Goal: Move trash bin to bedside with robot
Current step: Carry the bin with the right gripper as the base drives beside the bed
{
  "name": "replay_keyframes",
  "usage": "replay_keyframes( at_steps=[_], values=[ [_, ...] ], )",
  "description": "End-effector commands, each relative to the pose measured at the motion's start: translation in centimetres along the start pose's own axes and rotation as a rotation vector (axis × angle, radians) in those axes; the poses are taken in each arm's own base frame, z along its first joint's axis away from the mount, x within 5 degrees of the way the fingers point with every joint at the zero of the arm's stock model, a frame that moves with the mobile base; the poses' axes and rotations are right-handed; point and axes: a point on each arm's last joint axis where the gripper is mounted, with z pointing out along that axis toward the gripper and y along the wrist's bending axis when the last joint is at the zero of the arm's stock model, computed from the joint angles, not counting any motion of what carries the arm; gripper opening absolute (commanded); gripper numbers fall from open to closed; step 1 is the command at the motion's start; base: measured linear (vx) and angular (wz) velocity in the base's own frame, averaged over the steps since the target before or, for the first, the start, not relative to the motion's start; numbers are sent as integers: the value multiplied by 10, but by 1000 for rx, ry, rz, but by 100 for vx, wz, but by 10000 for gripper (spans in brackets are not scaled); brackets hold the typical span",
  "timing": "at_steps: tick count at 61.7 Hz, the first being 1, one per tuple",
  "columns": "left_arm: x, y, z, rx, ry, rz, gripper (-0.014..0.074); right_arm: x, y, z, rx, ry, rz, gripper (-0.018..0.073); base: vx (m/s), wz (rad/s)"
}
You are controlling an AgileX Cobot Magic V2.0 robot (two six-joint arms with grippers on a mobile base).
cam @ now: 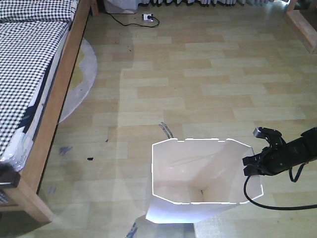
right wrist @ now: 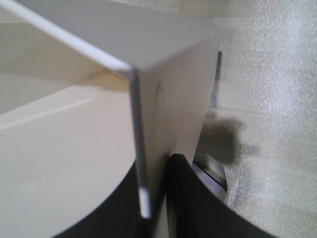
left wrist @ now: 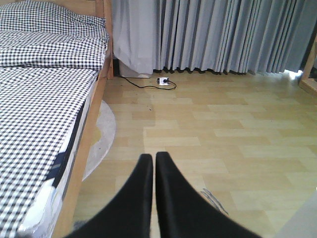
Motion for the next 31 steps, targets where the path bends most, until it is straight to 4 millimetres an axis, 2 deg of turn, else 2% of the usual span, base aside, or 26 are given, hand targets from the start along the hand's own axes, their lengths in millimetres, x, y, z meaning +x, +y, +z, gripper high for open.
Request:
replay_keyframes(
  at_steps=[1, 31],
  values=[
    [-1, 0, 1, 10, -64, -9, -6, -15, 23, -23, -167, -64, 2, -5, 25, -2],
    [-1, 0, 1, 10, -64, -9, -6, -15, 23, -23, -167, -64, 2, -5, 25, 0]
  ],
)
